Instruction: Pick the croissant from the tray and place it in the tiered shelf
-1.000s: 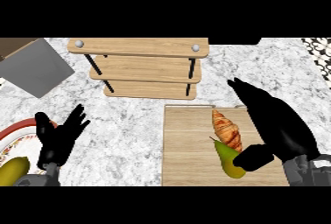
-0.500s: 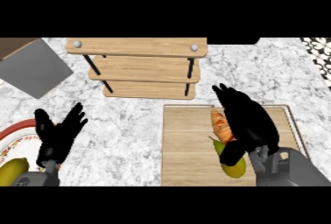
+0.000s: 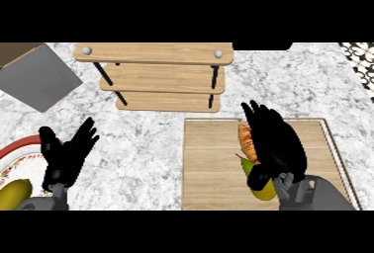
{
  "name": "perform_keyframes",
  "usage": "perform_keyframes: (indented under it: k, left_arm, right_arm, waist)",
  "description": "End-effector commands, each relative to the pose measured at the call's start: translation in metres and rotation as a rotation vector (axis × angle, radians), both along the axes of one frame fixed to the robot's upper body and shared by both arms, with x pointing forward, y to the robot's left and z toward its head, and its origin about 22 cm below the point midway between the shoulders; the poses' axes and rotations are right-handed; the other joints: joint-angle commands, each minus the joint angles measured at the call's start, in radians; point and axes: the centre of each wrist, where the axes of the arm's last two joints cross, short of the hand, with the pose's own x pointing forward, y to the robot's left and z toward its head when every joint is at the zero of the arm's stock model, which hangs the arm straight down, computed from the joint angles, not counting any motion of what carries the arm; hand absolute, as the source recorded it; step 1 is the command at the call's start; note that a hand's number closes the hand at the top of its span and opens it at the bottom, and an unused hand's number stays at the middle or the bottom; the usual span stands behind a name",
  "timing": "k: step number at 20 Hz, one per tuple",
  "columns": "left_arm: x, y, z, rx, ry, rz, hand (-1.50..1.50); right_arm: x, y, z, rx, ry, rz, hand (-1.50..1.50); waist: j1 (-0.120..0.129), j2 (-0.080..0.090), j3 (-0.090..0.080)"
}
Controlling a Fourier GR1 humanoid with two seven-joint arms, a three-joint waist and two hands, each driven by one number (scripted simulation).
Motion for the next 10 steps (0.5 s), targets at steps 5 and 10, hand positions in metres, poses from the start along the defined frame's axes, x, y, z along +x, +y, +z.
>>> perform_keyframes:
  k: [5, 10]
  left_arm:
    - [-0.003, -0.004, 0.021, 0.002, 0.014, -0.005, 0.0]
    - [-0.005, 0.012, 0.012, 0.016, 0.025, -0.004, 0.0]
  right_arm:
    - [0.006, 0.013, -0.032, -0.038, 0.01, -0.055, -1.5]
    - [0.0, 0.003, -0.042, -0.096, -0.004, -0.078, -1.5]
  waist:
    - [0.004, 0.002, -0.002]
    - [0.0, 0.002, -0.003]
